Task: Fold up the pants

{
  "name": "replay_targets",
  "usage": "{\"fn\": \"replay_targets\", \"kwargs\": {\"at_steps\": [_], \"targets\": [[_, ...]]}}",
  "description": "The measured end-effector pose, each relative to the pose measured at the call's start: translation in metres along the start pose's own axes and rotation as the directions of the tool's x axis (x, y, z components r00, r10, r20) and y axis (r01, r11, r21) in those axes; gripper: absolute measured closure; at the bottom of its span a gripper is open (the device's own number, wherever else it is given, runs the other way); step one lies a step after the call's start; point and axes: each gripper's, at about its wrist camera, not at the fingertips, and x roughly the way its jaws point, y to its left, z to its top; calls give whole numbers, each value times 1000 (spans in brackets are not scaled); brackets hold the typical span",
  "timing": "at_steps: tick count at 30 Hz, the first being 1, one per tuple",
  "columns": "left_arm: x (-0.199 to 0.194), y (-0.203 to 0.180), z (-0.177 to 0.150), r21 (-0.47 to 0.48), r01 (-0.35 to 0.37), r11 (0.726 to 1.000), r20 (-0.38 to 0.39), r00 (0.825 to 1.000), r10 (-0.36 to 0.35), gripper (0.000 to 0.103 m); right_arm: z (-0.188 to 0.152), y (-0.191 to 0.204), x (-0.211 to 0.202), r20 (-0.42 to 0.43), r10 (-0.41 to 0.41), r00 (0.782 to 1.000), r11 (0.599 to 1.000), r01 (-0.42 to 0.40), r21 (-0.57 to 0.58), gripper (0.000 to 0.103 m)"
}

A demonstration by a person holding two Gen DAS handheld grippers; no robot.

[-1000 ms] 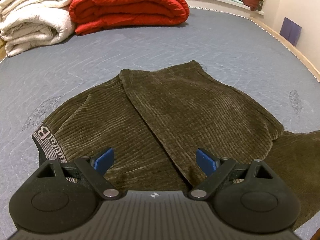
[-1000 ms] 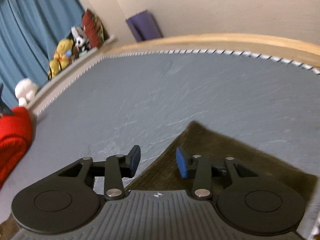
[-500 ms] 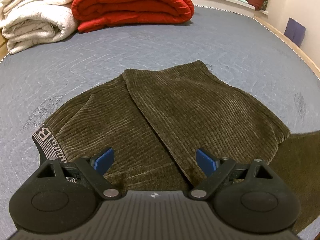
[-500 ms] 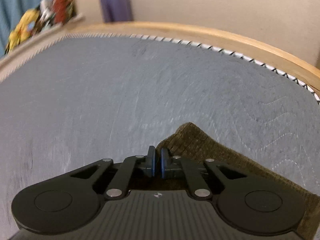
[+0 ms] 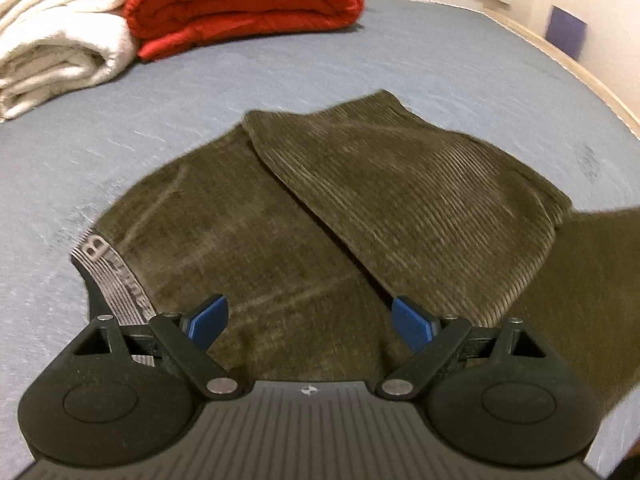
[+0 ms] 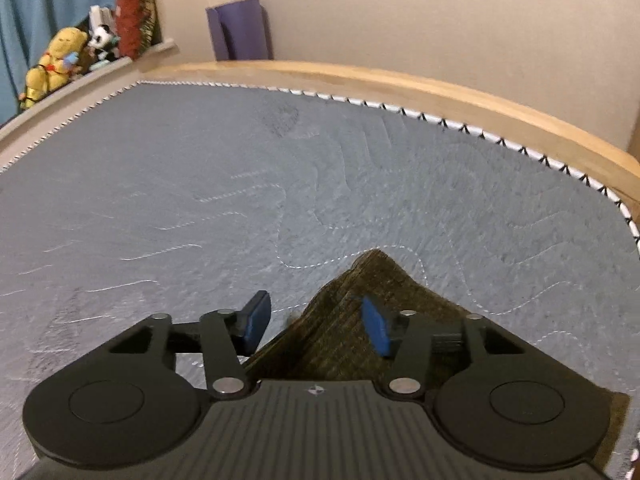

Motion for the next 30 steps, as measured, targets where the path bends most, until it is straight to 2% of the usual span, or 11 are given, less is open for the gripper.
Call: {"fn": "replay_targets", "kwargs": {"at_steps": [2, 4, 6, 7, 9, 11, 17, 24, 26, 28, 30], "targets": [[4, 3, -10, 10, 35, 999, -32, 999, -35, 22, 0, -2, -16, 12, 27, 1000, 1000, -27, -9, 48], [9, 9, -24, 18, 80, 997, -79, 994, -78, 51, 0, -3, -30, 24, 37, 999, 999, -37, -22, 47], [12, 14, -38, 40, 108, 993, -119, 988, -103, 74, 0, -3, -45, 34, 54, 998, 998, -53, -30, 47], [14, 18, -47, 60, 105, 993, -143, 985, -96, 76, 0, -3, -50, 36, 62, 997, 998, -61, -30, 47], [13, 26, -65, 103, 85, 991, -171, 983, -67, 76, 0, 0, -66, 41, 89, 995, 995, -87, -39, 47], [4, 40, -79, 95, 122, 988, -170, 980, -104, 75, 0, 6, -81, 49, 118, 992, 992, -115, -55, 46], [-21, 53, -114, 170, 66, 983, -151, 988, -40, 75, -1, 33, -126, 78, 213, 974, 972, -203, -116, 42], [-38, 29, -118, 287, -32, 958, -148, 986, 77, 75, -2, 66, -167, 95, 289, 953, 949, -272, -162, 41], [-43, 23, -105, 270, -36, 962, -122, 990, 71, 66, -2, 77, -180, 99, 316, 944, 938, -294, -184, 41], [-56, 14, -85, 222, -19, 975, -60, 998, 33, 48, -2, 87, -193, 105, 348, 932, 924, -322, -205, 41], [-72, 2, -66, 180, -12, 984, 10, 1000, 11, 42, -2, 96, -206, 108, 377, 920, 912, -348, -218, 42]]}}
